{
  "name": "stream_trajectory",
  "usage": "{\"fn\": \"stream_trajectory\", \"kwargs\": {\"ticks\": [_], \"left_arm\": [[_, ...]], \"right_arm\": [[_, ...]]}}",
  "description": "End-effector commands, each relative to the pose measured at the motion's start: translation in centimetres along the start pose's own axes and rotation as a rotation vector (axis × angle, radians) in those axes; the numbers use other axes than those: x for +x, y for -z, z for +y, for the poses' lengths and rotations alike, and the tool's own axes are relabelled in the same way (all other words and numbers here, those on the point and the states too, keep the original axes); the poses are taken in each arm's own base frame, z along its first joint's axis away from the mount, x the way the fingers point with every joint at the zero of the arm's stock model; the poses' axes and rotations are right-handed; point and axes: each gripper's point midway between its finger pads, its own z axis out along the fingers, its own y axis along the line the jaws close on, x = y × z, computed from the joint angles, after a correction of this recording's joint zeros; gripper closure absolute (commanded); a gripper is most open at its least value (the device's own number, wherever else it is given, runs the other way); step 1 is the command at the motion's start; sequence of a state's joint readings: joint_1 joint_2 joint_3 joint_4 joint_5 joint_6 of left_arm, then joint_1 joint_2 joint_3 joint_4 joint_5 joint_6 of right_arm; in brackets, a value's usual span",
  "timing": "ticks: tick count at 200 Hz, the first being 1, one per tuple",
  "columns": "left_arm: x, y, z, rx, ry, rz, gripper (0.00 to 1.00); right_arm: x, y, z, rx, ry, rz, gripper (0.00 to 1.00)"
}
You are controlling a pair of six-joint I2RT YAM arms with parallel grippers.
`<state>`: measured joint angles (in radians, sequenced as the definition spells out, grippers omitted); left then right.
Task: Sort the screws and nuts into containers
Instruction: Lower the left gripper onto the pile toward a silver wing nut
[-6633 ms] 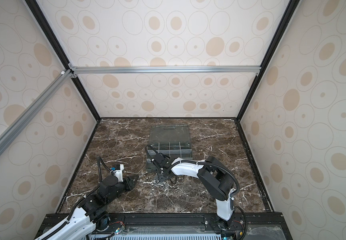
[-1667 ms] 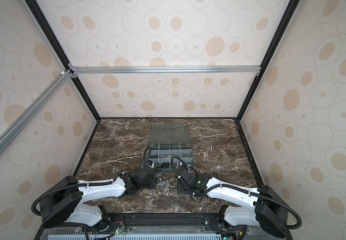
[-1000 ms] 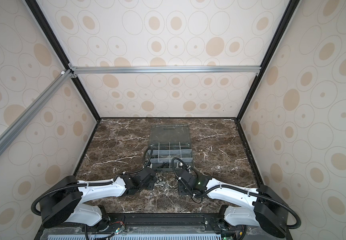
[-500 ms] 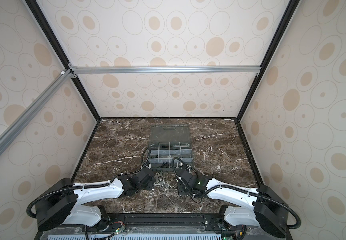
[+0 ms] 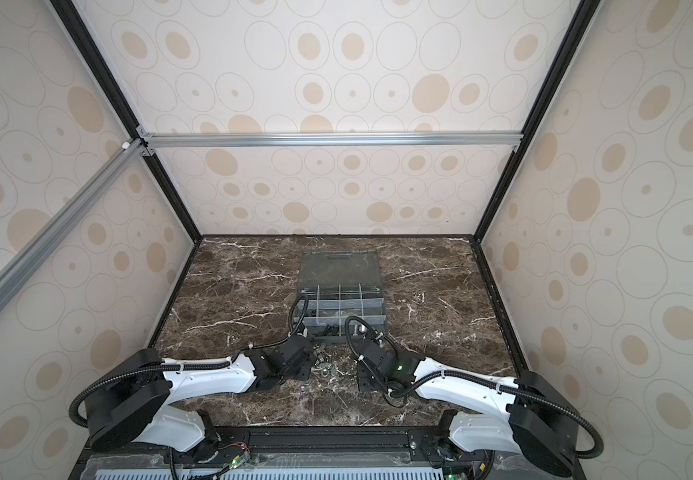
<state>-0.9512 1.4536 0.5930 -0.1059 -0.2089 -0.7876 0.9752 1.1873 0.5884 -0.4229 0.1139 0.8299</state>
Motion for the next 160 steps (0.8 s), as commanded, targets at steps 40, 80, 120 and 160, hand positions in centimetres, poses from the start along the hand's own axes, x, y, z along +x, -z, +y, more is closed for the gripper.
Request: {"fn": "stream_trajectory", "kwargs": {"ticks": [40,80,120,160], "left_arm": [[-1.2,-0.3,-0.8,-0.019,-0.024,-0.028,0.62],[-1.6,-0.7,-1.2,-0.026,-0.043,-0.027,0.64],[-1.5,-1.1,-1.4,-0.03,-0.055,-0.016,0.67],[-1.2,-0.9,-0.8,-0.051,-0.065,-0.01,0.7]], "right_arm": [[0.3,-0.1,-0.7,0.028,-0.013,-0.002,0.58],[0.3,-0.1,-0.6,0.028,-0.007,0.003,0.58],[0.2,-0.1,-0.6,0.029,-0.006,0.0,0.58],[0.2,-0.2,-0.4,0.028,-0.002,0.004,0.58]]}}
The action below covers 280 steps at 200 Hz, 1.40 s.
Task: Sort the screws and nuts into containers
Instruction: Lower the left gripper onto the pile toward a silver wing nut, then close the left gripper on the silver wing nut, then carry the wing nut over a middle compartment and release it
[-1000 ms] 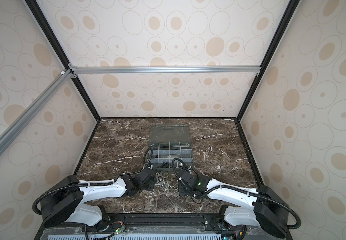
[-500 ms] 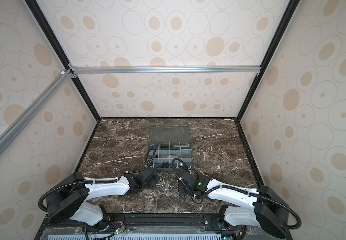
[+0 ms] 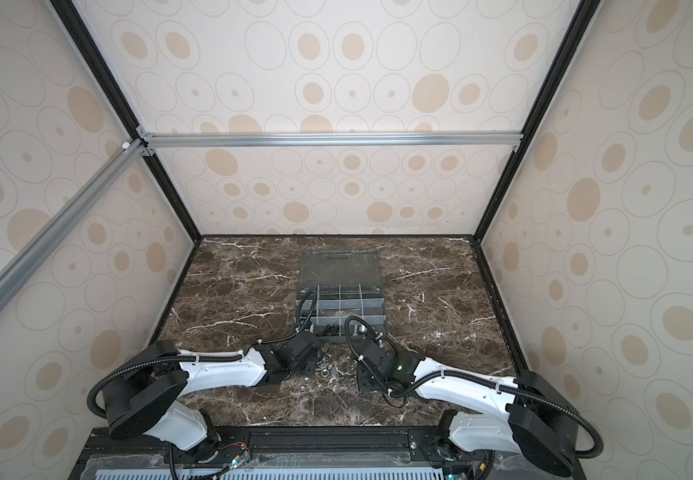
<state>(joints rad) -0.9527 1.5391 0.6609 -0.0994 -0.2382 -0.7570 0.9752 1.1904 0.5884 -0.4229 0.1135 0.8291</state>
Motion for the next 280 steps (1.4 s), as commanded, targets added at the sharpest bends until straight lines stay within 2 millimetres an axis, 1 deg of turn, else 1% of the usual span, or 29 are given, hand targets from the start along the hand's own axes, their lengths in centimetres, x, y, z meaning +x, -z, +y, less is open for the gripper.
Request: {"fn": "stream_trajectory", "kwargs": {"ticks": [1,42,85,120,133,167,183,205,222,240,252,266,280], "left_arm": [[-0.1,0.2,0.0,-0.023,-0.03,0.0,0.7],[0.6,0.6,1.3,-0.06,-0.034,0.004,0.73],[0.9,1.2,2.4,-0.091,-0.037,-0.004,0.79],[0.4,1.7,2.4,-0.086,-0.036,-0.023,0.84],[0.3,1.9,2.4,-0.085,-0.037,-0.026,0.84],[-0.8,3.0,2.0,-0.062,-0.035,-0.056,0.85],[-1.6,3.8,1.5,-0.037,-0.031,-0.074,0.85],[-3.5,5.1,0.1,0.017,-0.032,-0.117,0.85],[-5.6,6.1,-1.1,0.049,-0.037,-0.168,0.84],[-8.3,7.1,-2.6,0.081,-0.052,-0.228,0.83],[-10.0,7.2,-3.3,0.092,-0.062,-0.253,0.83],[-11.9,6.9,-3.9,0.101,-0.067,-0.27,0.83],[-13.6,5.8,-4.0,0.096,-0.064,-0.274,0.83]], "right_arm": [[0.1,-0.1,-0.4,0.026,-0.002,0.001,0.58],[0.3,-0.2,-0.5,0.027,-0.005,0.001,0.58],[0.4,-0.2,-0.7,0.026,-0.008,0.0,0.58],[0.4,-0.1,-0.8,0.024,-0.012,-0.005,0.58],[0.4,-0.1,-0.8,0.024,-0.014,-0.006,0.58],[0.5,0.0,-1.0,0.026,-0.019,-0.01,0.58],[0.5,0.1,-1.1,0.028,-0.018,-0.011,0.58],[0.4,0.2,-1.1,0.03,-0.019,-0.016,0.58],[0.3,0.1,-1.1,0.031,-0.016,-0.017,0.58],[0.3,0.1,-1.0,0.032,-0.015,-0.015,0.58],[0.3,0.2,-1.0,0.034,-0.013,-0.014,0.58],[0.2,0.3,-1.0,0.036,-0.012,-0.015,0.58],[0.1,0.5,-1.1,0.038,-0.014,-0.022,0.58]]}}
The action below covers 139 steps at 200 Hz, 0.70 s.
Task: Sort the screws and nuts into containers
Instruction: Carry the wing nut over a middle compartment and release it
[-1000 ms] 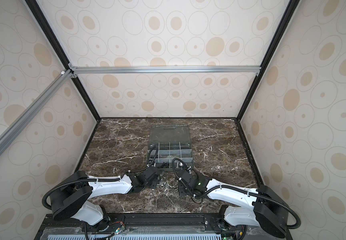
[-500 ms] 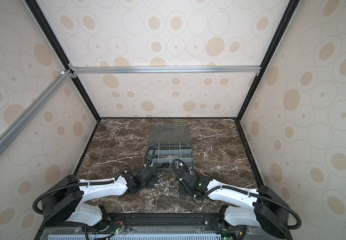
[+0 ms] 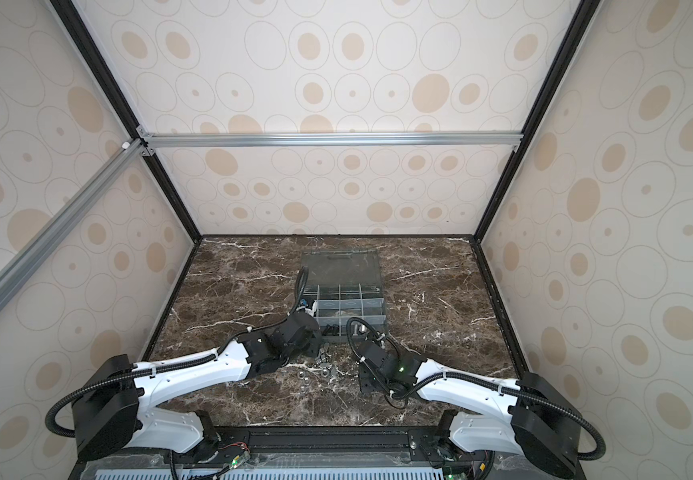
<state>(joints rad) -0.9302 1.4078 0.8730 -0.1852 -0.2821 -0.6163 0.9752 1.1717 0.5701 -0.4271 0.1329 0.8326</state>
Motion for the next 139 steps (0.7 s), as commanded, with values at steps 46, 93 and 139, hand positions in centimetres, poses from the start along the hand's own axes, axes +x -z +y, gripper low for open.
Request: {"fn": "stream_trajectory", "kwargs": {"ticks": [46,93,139], "left_arm": [[-6.5,-6.8,-0.1,0.004,-0.006,-0.018,0.83],[-7.1,-9.9,0.5,-0.001,0.015,0.013,0.82],[-6.9,-10.0,0.7,0.014,0.041,0.021,0.6]], "right_arm": [[-0.4,1.3,-0.8,0.034,-0.01,-0.032,0.58],[-0.1,1.9,-1.7,0.042,-0.026,-0.043,0.58],[0.0,2.1,-2.2,0.049,-0.03,-0.057,0.58]]}}
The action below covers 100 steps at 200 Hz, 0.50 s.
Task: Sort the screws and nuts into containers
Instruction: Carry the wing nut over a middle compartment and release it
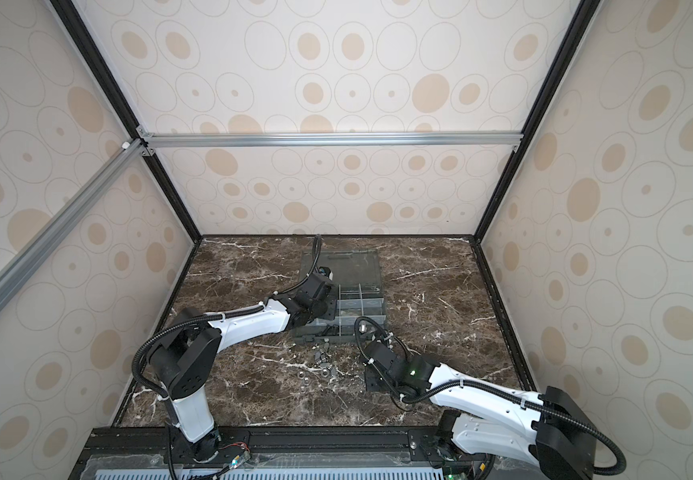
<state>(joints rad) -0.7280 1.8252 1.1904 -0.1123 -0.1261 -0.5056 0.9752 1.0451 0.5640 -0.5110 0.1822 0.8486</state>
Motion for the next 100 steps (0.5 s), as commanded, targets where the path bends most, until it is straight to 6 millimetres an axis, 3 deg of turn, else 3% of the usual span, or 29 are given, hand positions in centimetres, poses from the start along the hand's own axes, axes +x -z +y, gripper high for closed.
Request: {"fn": "stream_trajectory", "kwargs": {"ticks": [1,20,60,100], "left_arm": [[-2.1,0.7,-0.6,0.031,0.016,-0.047,0.59],[-2.3,1.6,-0.6,0.045,0.033,-0.063,0.53],[-2.4,4.7,0.0,0.069,0.042,-0.101,0.5],[-0.3,8.4,1.9,0.067,0.052,-0.107,0.49]], "right_arm": [[0.5,0.0,-1.1,0.043,-0.007,0.003,0.58],[0.5,-0.1,-1.0,0.041,-0.002,0.003,0.58],[0.7,-0.4,-0.9,0.04,0.002,0.015,0.58],[1.0,-0.8,-1.0,0.043,0.013,0.027,0.58]]}}
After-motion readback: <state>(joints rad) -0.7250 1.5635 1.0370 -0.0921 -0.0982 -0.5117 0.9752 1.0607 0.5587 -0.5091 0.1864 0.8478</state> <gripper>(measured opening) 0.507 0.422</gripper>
